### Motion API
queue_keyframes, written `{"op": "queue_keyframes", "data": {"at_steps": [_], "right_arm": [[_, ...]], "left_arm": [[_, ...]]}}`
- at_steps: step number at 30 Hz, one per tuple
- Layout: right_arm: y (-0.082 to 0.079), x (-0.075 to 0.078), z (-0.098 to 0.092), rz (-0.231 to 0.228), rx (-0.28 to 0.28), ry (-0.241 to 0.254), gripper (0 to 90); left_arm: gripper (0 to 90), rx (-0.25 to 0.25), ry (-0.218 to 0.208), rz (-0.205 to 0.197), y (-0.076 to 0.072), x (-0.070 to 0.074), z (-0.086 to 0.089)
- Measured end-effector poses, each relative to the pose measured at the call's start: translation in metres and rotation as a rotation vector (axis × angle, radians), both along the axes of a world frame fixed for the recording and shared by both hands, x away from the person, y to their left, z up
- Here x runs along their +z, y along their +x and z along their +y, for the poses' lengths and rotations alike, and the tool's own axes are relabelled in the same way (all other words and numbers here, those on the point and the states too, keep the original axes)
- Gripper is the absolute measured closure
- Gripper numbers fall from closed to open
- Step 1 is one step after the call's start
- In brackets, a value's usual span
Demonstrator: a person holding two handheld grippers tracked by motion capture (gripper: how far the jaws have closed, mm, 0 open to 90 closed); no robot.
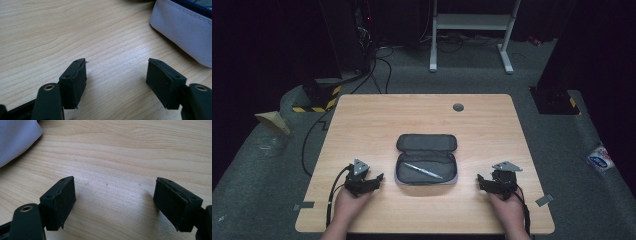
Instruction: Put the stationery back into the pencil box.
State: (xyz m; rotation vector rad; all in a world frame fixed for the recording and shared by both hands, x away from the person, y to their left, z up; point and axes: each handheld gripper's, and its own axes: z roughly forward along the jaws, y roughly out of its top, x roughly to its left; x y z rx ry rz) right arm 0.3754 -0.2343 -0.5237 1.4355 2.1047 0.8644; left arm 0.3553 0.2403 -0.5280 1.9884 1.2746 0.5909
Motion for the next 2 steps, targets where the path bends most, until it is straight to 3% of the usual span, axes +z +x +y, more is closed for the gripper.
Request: {"op": "queue_keyframes", "data": {"at_steps": [2], "right_arm": [[-0.0001,-0.0001,-0.0002,-0.002,0.0,-0.002,17.2]], "left_arm": [[32.7,-0.001,0.0,0.0,0.0002,0.0,-0.0001]]}}
